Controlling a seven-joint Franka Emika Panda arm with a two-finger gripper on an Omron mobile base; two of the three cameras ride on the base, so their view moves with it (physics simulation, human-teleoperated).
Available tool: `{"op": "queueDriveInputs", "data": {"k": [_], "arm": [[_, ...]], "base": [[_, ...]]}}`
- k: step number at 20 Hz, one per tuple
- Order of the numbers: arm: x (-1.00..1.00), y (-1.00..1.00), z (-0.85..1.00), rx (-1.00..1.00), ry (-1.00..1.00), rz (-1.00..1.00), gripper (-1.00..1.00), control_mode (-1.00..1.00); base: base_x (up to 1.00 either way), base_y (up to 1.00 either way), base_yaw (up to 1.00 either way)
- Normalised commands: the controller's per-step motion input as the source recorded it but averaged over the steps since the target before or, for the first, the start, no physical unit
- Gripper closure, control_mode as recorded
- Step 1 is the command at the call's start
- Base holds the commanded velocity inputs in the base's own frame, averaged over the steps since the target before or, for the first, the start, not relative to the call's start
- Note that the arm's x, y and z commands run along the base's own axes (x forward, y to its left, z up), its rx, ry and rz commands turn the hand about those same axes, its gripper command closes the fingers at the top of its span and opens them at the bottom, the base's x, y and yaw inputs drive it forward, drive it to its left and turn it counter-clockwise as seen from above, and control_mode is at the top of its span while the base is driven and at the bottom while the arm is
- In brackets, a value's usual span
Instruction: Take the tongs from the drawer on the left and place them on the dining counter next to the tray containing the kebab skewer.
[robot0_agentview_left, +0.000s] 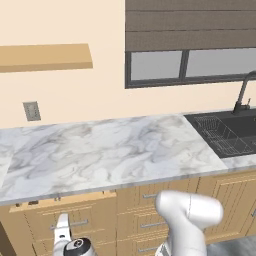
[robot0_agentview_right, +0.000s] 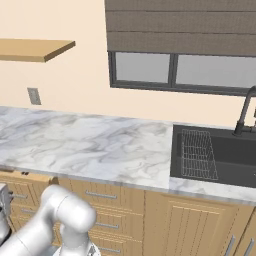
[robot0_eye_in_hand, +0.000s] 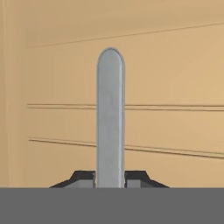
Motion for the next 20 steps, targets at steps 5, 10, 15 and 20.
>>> {"op": "queueDriveInputs", "data": {"k": [5,10,15,20], "arm": [[-0.65,0.0,0.0,0.0,0.0,0.0,1.0,-1.0],[-0.62,0.0,0.0,0.0,0.0,0.0,1.0,-1.0],[-0.41,0.0,0.0,0.0,0.0,0.0,1.0,-1.0],[-0.04,0.0,0.0,0.0,0.0,0.0,-1.0,-1.0]], "base": [[0.0,0.0,0.0],[0.0,0.0,0.0],[0.0,0.0,0.0],[0.0,0.0,0.0]]}}
